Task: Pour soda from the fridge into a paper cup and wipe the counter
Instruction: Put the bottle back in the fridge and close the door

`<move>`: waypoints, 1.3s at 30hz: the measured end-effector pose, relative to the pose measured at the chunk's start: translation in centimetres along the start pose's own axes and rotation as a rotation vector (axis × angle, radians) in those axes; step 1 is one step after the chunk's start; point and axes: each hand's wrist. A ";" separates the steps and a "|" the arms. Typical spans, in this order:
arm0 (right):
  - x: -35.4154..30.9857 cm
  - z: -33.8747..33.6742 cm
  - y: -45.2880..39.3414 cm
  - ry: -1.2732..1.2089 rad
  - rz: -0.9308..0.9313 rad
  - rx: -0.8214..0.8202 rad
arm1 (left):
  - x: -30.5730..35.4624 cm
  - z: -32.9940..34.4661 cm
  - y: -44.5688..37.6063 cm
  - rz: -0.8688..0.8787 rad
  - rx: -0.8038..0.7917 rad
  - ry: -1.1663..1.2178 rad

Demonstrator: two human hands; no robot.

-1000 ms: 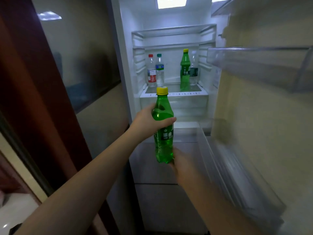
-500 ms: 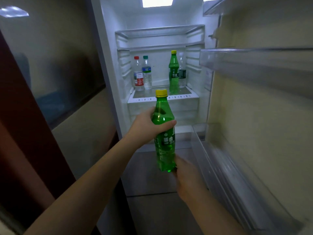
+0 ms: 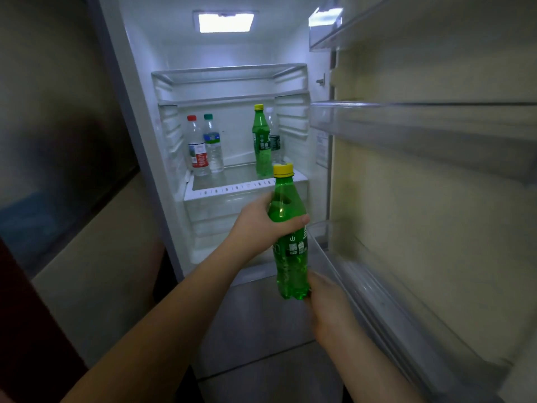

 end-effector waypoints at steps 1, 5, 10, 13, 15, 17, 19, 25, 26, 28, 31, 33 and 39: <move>0.0 -0.1 -0.1 0.001 -0.009 0.009 | 0.0 0.2 -0.2 0.012 -0.010 -0.002; -0.3 -1.1 -0.6 0.010 -0.022 0.052 | 0.0 1.0 -0.9 0.045 -0.063 -0.003; -0.5 -1.8 -0.6 0.026 -0.025 0.097 | 0.0 2.0 -1.3 0.068 -0.099 0.021; -0.5 -1.8 -0.5 -0.003 -0.007 0.110 | -0.3 2.2 -1.6 0.076 -0.119 0.026; -0.6 -1.5 -0.4 -0.012 -0.008 0.115 | -0.4 2.0 -1.8 0.077 -0.124 0.020; -0.9 -0.9 -0.7 -0.007 -0.004 0.111 | -0.5 1.6 -2.0 0.070 -0.111 0.013; -1.3 -0.1 -1.4 -0.007 0.016 0.097 | -0.6 1.0 -2.4 0.051 -0.109 0.014; -2.3 3.3 -4.9 0.014 0.097 0.056 | -1.5 -1.1 -5.0 -0.037 -0.076 0.039; -2.4 3.8 -5.6 0.031 0.108 0.051 | -1.8 -1.4 -5.7 -0.053 -0.065 0.041; -2.4 4.9 -7.2 0.056 0.110 0.038 | -2.3 -2.1 -7.0 -0.083 -0.041 0.041; -2.7 6.4 -10.1 0.118 0.099 -0.001 | -3.0 -3.2 -9.1 -0.116 -0.022 0.035; -3.0 7.7 -12.2 0.207 0.073 -0.018 | -3.4 -4.0 -10.6 -0.136 -0.010 0.030; -5.3 12.8 -17.1 0.169 0.113 -0.107 | -3.9 -7.0 -15.3 -0.158 0.085 0.015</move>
Point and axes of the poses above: each hand's wrist, its own y-axis away from the middle knuckle, its own z-axis out of the palm, x = y × z, and after that the axes turned 5 degrees about y, right-handed
